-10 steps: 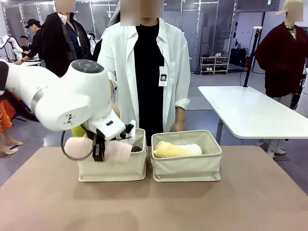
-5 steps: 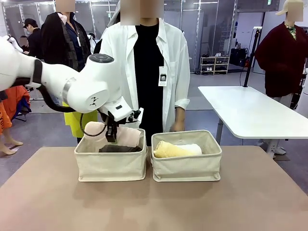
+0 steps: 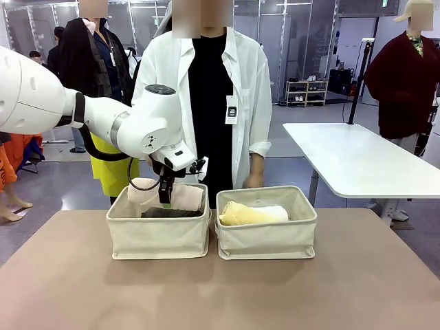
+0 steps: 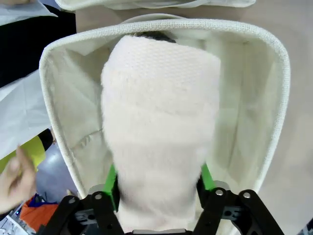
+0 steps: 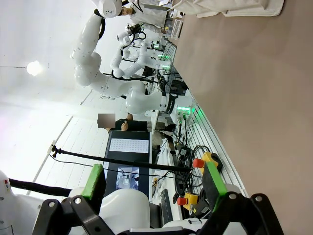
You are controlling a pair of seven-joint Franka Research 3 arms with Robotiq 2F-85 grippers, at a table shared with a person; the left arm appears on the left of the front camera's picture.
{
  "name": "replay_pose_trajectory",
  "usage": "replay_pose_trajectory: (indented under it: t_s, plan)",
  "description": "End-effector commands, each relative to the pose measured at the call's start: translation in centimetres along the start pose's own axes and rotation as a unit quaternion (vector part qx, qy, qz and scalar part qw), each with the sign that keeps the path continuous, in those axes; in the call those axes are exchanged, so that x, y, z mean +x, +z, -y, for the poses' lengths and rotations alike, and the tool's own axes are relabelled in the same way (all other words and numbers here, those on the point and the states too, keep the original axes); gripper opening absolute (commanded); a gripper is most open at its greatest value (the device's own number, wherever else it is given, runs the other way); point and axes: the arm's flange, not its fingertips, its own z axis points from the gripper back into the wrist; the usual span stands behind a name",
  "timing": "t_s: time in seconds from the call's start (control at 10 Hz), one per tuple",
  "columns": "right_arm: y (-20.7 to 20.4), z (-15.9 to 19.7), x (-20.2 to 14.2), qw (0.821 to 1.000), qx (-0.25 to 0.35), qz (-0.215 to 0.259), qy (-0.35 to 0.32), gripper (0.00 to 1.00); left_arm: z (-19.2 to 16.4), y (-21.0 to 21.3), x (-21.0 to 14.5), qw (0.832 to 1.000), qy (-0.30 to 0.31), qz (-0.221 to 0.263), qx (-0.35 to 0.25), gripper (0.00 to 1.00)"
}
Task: Divide the towels into two baskets.
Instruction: Pick up one hotel-folded towel from the bottom of the table and place it in the Fabric basket indicated by the person.
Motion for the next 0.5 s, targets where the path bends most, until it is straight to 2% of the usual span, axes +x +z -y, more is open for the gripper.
replay_pose_trajectory:
  t_s: [0.0, 0.2, 0.4]
  plan:
    - [-0.4, -0.2, -0.3, 1.000, -0.004, 0.004, 0.003, 1.00, -0.5, 1.0, -0.4, 1.000, 0.011, 0.003, -0.011, 1.00]
    - [-0.4, -0.2, -0.3, 1.000, -0.004, 0.004, 0.003, 1.00, -0.4, 1.0, -0.5, 0.999, 0.031, -0.002, -0.011, 1.00]
    - [-0.4, -0.2, -0.3, 1.000, -0.004, 0.004, 0.003, 1.00, 1.6, 1.3, -0.6, 0.998, 0.067, -0.017, 0.008, 1.00]
